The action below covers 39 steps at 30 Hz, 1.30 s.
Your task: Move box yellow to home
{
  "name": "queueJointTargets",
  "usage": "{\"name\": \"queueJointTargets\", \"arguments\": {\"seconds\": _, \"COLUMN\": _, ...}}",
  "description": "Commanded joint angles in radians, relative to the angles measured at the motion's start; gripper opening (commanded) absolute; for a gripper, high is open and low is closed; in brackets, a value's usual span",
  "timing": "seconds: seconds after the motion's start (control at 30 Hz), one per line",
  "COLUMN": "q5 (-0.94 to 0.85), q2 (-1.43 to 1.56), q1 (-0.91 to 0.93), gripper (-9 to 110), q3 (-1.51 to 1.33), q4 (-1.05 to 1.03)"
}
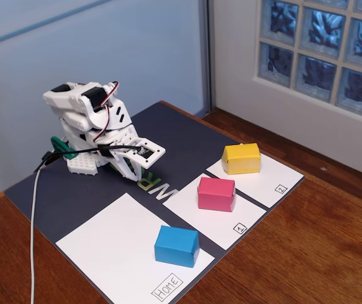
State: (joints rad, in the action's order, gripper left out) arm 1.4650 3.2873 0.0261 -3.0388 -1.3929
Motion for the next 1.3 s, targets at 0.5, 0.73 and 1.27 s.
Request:
{"name": "queueJointTargets", "arguments": {"seconds": 0.5, "q5": 0.005, "q2": 0.052, "q1": -0.011, "gripper": 0, "q3": -0.002, "q4": -0.060}}
{"name": "queueJointTargets", "arguments": {"seconds": 0.73, "q5": 0.005, "q2": 0.052, "q1": -0.011, "gripper": 0, "q3": -0.002, "q4": -0.060}}
{"name": "queueJointTargets", "arguments": {"seconds": 1.27, "q5": 0.009, "q2": 0.052, "q1": -0.011, "gripper": 0, "q3": -0.002, "q4": -0.060}}
